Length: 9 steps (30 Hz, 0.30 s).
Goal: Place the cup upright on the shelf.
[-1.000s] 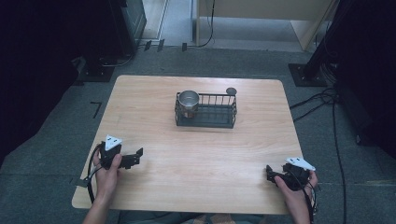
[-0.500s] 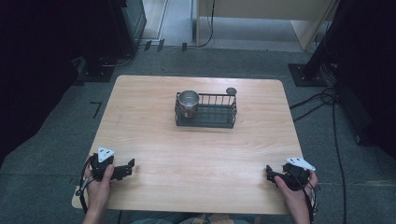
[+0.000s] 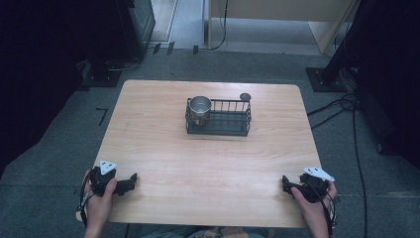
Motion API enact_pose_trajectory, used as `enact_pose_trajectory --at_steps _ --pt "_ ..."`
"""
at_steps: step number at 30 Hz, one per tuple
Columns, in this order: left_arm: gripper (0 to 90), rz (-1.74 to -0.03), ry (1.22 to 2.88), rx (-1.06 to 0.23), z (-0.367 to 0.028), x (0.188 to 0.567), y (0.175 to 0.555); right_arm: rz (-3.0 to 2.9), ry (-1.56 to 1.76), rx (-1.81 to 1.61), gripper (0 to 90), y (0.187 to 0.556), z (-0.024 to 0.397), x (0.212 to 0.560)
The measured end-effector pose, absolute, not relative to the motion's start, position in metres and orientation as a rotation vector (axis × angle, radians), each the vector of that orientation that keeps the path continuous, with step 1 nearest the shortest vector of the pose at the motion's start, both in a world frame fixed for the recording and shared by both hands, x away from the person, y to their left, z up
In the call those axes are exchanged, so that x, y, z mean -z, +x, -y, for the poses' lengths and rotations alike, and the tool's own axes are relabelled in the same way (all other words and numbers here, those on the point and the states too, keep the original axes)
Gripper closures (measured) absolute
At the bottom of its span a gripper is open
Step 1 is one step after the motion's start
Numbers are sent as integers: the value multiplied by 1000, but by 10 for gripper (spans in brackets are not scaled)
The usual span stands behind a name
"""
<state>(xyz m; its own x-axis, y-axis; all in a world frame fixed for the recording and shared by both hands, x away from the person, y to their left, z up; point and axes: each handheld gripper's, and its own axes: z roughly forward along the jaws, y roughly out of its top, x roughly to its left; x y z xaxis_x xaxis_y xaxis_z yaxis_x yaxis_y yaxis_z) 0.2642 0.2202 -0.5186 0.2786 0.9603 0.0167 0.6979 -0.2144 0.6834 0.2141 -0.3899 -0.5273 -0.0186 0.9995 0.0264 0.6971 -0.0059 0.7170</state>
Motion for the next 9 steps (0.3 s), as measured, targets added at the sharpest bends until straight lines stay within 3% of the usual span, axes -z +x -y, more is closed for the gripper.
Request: enact_pose_trajectory --at_steps 9 --pt "0 -1483 1988 -602 -220 519 265 -1768 1754 -775 17 214 390 527"
